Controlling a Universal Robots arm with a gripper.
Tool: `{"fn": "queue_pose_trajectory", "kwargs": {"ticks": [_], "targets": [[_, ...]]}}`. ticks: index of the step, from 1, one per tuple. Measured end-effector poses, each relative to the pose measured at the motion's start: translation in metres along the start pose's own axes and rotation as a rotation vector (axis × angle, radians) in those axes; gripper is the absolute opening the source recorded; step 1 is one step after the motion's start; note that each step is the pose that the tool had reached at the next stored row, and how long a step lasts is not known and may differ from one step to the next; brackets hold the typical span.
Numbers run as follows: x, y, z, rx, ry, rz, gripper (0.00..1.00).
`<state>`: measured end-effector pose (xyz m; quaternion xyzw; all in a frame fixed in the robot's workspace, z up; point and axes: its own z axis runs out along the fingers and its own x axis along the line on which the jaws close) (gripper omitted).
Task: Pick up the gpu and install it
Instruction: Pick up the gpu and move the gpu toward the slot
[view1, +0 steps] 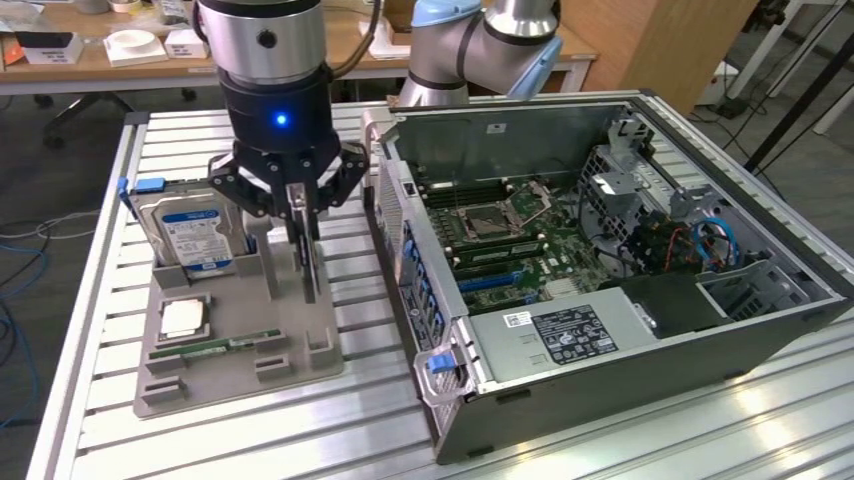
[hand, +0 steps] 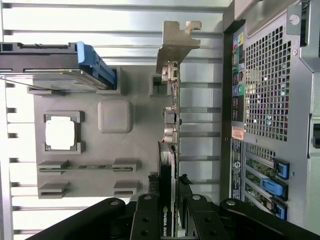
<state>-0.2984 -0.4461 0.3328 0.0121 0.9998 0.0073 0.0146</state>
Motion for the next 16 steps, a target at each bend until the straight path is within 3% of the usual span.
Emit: {"fn": "queue_pose_trajectory", "kwargs": {"ticks": [16], "targets": [[-0.0002,0.0001,-0.0074,0.0,0.0,0.0,0.25]]}}
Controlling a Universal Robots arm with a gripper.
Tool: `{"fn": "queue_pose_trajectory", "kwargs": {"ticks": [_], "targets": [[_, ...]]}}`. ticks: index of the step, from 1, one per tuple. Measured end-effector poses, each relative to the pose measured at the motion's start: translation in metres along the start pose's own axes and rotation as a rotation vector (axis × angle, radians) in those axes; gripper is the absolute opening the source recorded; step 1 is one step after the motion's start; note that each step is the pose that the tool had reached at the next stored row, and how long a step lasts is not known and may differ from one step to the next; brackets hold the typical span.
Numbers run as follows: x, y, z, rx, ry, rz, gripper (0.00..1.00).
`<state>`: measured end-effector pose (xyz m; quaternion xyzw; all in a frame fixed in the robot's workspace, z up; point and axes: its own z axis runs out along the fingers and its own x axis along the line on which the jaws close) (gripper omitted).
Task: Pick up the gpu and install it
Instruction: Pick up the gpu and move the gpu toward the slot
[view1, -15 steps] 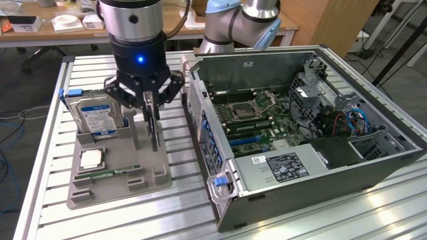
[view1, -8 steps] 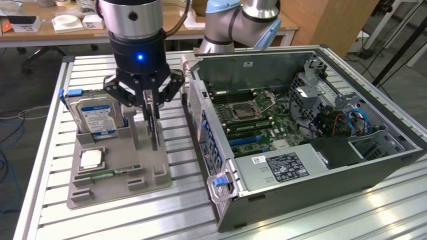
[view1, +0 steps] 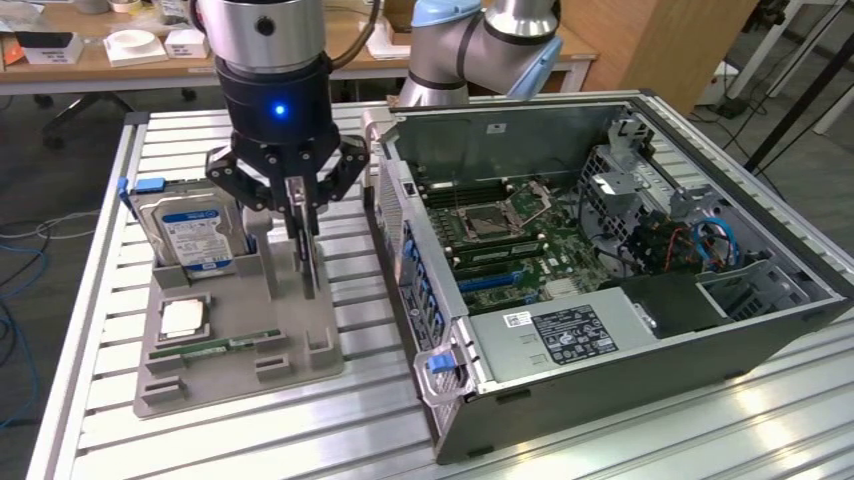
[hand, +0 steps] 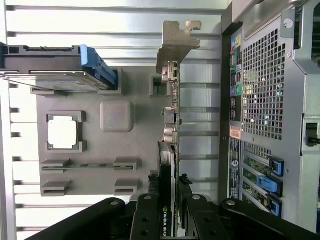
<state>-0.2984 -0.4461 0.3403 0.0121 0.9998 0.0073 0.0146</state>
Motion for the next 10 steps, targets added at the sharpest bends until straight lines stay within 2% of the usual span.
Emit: {"fn": "queue_pose_trajectory", "kwargs": {"ticks": [10], "targets": [[-0.0002,0.0001,-0.0049,0.0,0.0,0.0,0.25]]}}
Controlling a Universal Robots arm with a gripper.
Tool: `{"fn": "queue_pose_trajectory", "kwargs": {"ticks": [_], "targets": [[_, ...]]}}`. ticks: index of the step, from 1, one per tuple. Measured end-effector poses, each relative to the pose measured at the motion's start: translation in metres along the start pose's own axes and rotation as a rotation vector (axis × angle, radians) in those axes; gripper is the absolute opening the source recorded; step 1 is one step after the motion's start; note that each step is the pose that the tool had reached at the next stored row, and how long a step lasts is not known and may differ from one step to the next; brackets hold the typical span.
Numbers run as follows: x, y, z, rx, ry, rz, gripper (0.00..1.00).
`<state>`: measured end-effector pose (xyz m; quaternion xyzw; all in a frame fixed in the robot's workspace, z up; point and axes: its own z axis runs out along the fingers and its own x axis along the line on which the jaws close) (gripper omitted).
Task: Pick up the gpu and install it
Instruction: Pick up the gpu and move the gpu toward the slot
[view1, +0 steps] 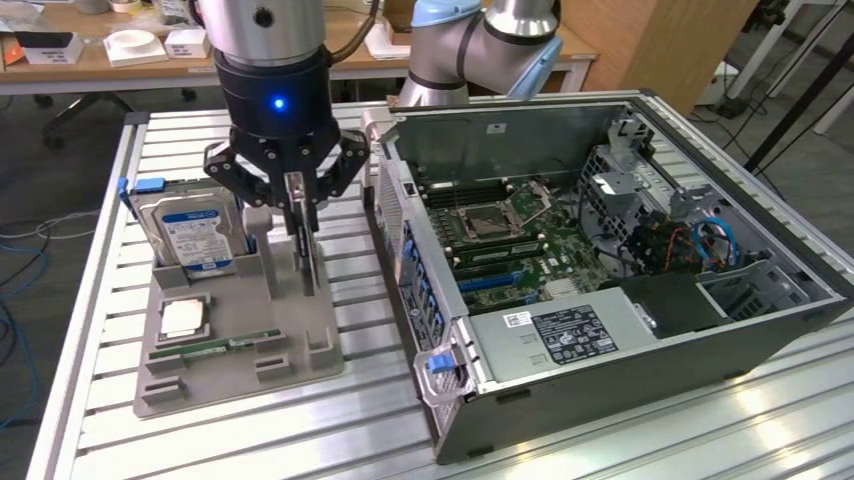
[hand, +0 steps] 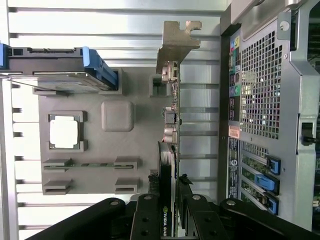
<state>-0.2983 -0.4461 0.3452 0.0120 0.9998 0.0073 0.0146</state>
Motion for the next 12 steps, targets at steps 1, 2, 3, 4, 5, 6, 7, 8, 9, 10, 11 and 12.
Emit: {"fn": "queue_pose_trajectory", "kwargs": {"ticks": [1,2,3,4,5,6,7,8,9,10,11,12], "targets": [[0.0,0.0,-0.0005,0.0,0.0,0.0,0.25],[0.0,0.0,-0.001,0.0,0.0,0.0,0.25],[0.0,0.0,-0.0015,0.0,0.0,0.0,0.25],[0.0,0.0,-0.002,0.0,0.0,0.0,0.25],[-0.0001,0.0,-0.0025,0.0,0.0,0.0,0.25],[-0.0001,0.0,-0.0031,0.0,0.0,0.0,0.25],[-0.0001,0.0,-0.0036,0.0,0.0,0.0,0.25],[-0.0001,0.0001,-0.0041,0.0001,0.0,0.0,0.25],[-0.0001,0.0001,-0.0046,0.0001,0.0001,0.0,0.25],[-0.0002,0.0001,-0.0051,0.0001,0.0,0.0,0.25],[-0.0001,0.0001,-0.0055,0.0,0.0,0.0,0.25],[-0.0001,0.0001,-0.006,-0.0001,0.0,0.0,0.25]]}}
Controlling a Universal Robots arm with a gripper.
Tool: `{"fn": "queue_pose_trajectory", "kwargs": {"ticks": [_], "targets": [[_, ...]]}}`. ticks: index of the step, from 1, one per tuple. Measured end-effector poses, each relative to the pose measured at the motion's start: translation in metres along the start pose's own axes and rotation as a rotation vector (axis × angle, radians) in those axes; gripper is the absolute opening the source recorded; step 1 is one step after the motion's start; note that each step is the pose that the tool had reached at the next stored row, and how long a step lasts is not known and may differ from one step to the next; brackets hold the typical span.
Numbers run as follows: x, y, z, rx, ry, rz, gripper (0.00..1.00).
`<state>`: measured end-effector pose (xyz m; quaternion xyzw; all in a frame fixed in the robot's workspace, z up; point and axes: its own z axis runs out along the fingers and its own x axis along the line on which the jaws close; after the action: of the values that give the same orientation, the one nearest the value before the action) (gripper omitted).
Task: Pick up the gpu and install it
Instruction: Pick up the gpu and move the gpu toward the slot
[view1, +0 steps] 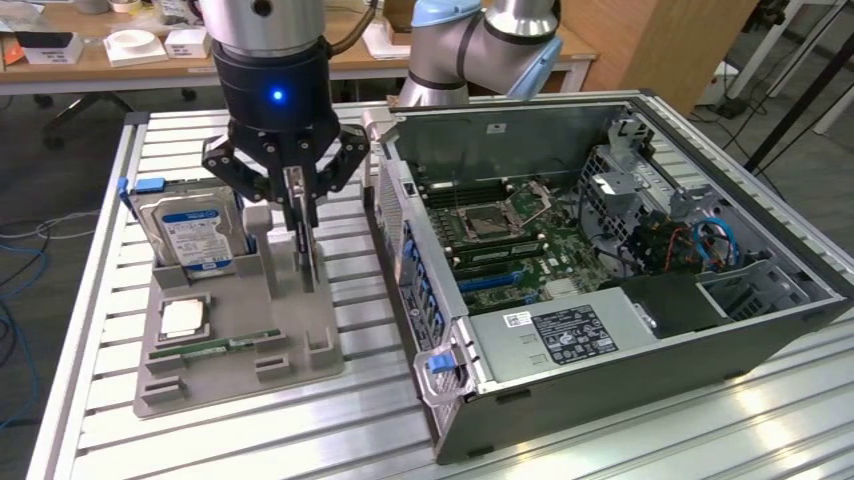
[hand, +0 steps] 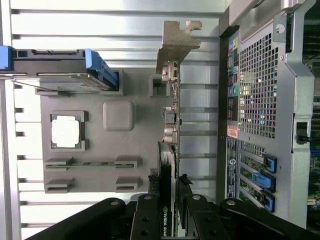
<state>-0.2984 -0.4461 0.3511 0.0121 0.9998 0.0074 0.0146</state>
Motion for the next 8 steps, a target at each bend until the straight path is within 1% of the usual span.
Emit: {"fn": "queue_pose_trajectory", "kwargs": {"ticks": [8], "targets": [[-0.0001,0.0,-0.0032,0.0001,0.0,0.0,0.25]]}}
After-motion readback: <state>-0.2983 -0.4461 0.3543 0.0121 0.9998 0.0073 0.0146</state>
